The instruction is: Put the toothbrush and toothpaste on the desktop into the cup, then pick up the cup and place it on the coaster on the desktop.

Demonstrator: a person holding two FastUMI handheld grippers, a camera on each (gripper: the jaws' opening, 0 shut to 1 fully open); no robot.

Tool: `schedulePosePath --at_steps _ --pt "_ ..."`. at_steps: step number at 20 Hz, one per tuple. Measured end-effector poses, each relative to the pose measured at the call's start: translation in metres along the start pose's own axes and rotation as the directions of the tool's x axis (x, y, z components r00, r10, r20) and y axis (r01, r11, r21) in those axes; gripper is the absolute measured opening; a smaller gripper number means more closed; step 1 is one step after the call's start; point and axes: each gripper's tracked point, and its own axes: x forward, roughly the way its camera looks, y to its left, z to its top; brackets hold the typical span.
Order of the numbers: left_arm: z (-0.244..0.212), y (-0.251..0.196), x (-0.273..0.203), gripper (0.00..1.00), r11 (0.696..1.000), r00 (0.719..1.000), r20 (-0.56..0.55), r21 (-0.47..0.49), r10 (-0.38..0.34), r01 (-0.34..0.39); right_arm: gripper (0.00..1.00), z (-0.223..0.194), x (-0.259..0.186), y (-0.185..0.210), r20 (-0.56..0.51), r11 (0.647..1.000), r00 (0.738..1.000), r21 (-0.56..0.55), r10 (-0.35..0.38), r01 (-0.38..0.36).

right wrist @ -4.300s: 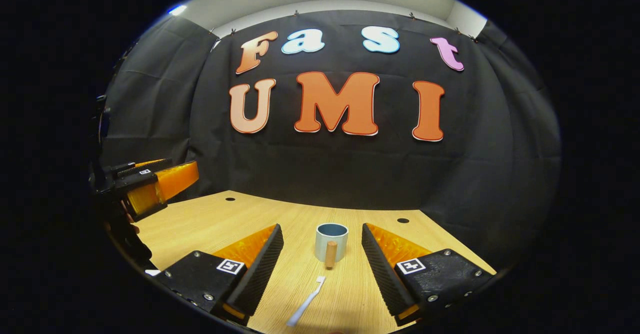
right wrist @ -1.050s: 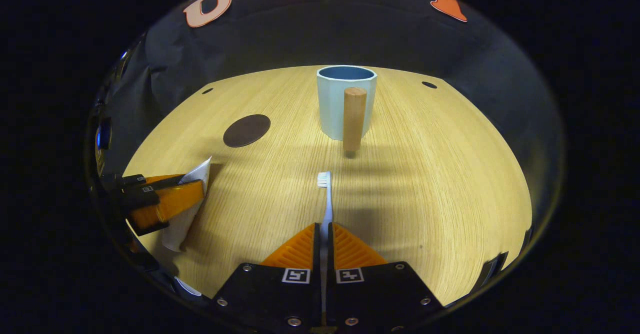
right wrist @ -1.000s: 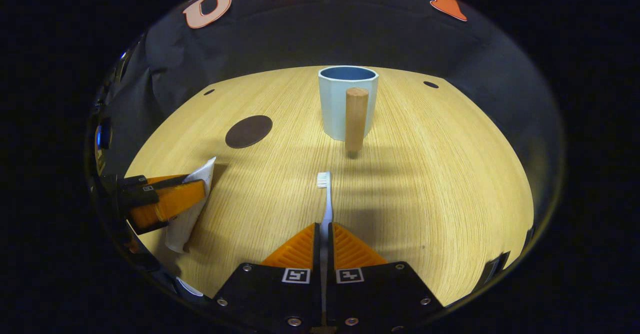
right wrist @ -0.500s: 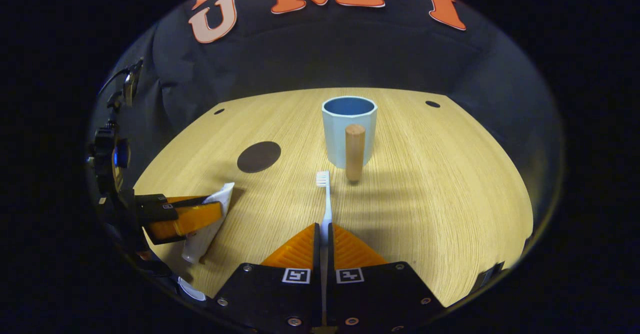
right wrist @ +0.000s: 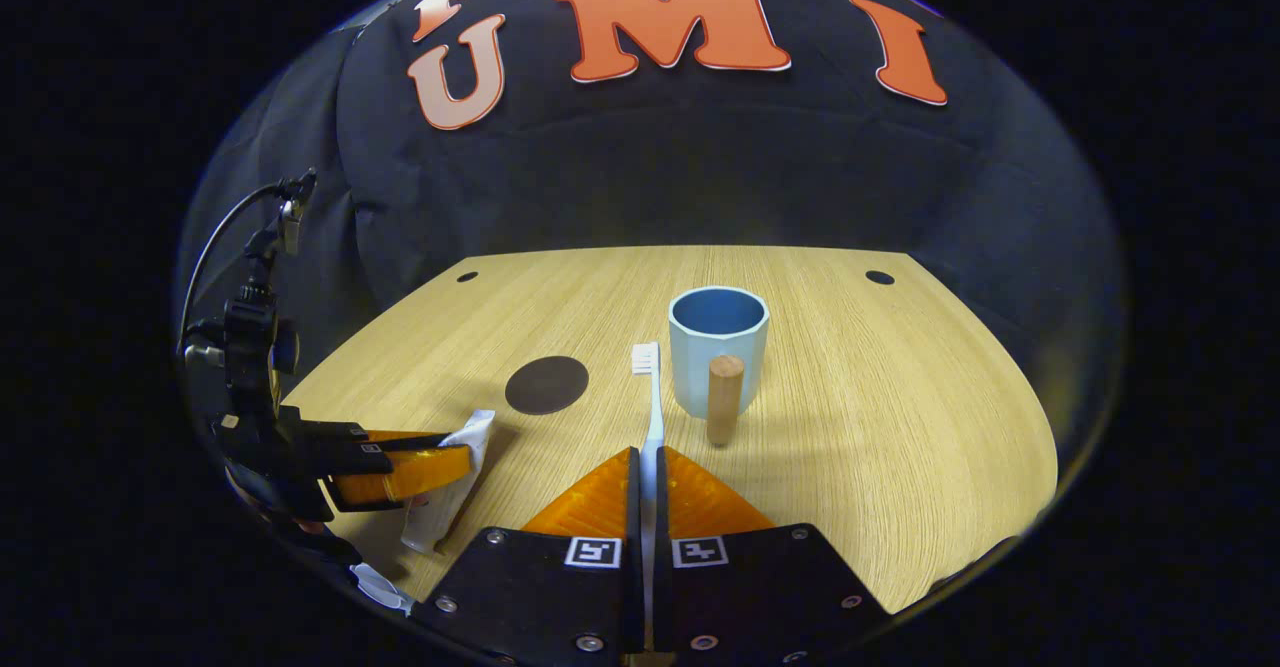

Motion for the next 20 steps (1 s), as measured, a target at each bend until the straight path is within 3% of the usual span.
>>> schedulePosePath --at_steps 11,12,15,20 --pt "0.026 -0.002 -0.005 0.22 0.997 0.994 0.096 -0.049 -0.059 0.064 0.04 0.049 -0.001 -0.001 0.149 0.999 0.988 0.031 0.039 -0.044" --pt "0.025 -0.002 -0.011 0.16 0.997 0.994 0.092 -0.042 -0.064 0.068 0.04 0.053 -0.001 -0.001 0.158 0.998 0.987 0.038 0.039 -0.045" --pt "0.026 -0.004 -0.013 0.16 0.995 0.99 0.11 -0.04 -0.085 0.09 0.04 0.06 0.0 -0.003 0.182 0.998 0.982 0.039 0.04 -0.048" --pt "0.032 -0.002 -0.015 0.14 0.995 0.988 0.129 -0.03 -0.09 0.094 0.04 0.086 -0.002 -0.005 0.27 0.998 0.962 0.039 0.043 -0.056"
